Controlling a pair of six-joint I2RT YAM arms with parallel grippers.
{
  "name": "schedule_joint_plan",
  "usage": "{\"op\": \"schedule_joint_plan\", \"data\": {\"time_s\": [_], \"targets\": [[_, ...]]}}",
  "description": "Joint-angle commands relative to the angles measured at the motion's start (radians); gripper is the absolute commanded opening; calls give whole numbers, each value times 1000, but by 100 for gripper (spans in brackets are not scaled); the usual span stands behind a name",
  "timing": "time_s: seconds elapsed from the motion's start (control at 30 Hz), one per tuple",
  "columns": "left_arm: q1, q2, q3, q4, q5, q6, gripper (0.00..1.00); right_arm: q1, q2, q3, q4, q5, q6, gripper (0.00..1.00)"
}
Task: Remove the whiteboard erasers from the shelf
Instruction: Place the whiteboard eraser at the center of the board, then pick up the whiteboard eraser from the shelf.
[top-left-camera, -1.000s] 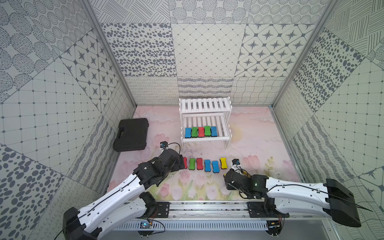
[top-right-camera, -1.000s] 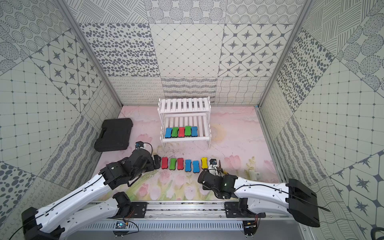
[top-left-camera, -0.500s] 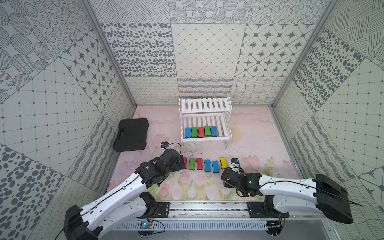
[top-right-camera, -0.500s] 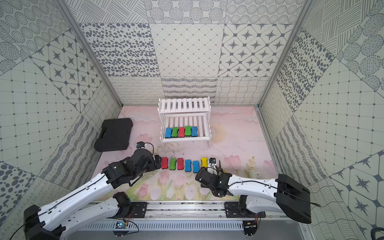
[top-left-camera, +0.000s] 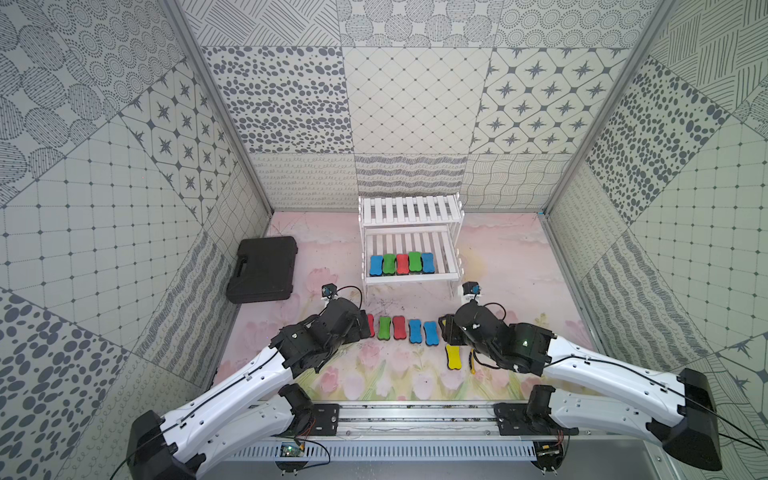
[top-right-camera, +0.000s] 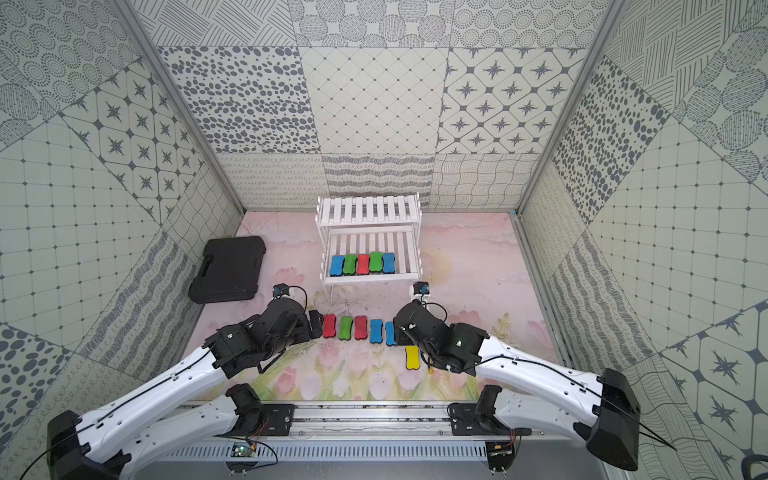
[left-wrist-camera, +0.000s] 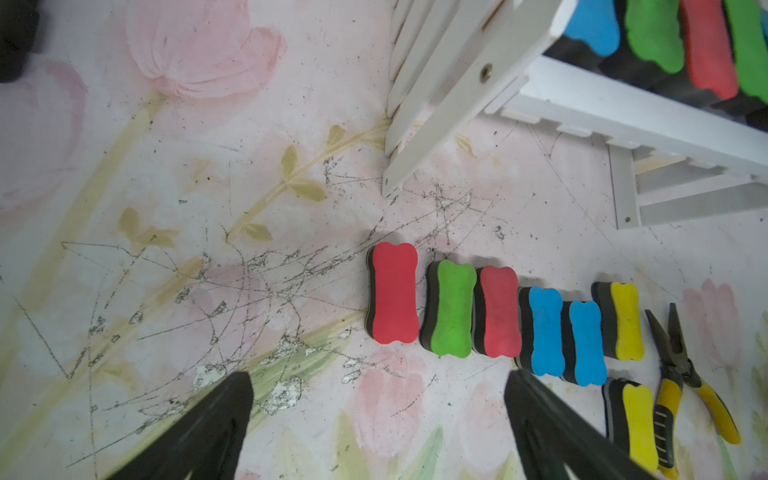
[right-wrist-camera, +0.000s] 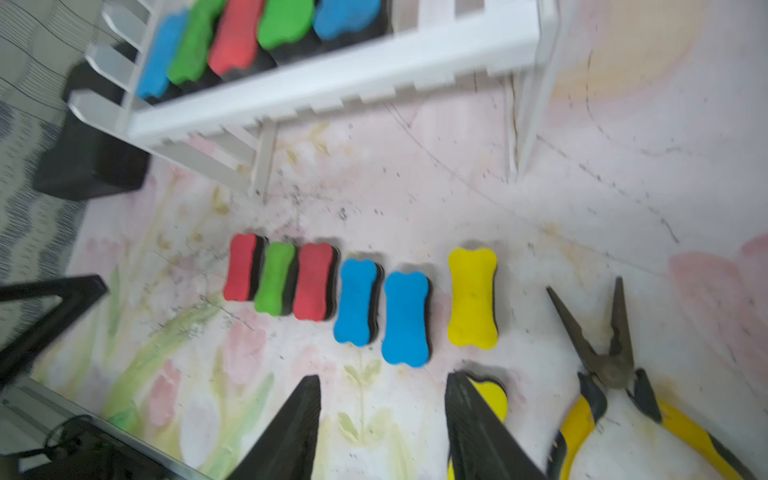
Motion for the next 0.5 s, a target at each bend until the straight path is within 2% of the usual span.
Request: {"op": "schedule_joint_plan", "data": {"time_s": [0.0, 0.1, 0.23, 0.47], "targets": [[3, -7, 3, -2, 12, -9, 99, -56, 92, 119, 50, 10, -186, 51], [4, -18, 6, -7, 16, -13, 99, -134, 181, 188, 146, 1, -240, 50], [6, -32, 10, -11, 23, -17, 99, -249, 319, 277, 227, -105, -261, 49], [7, -36, 17, -26, 22, -18, 99, -321, 486, 364, 235, -147, -278, 55]]}}
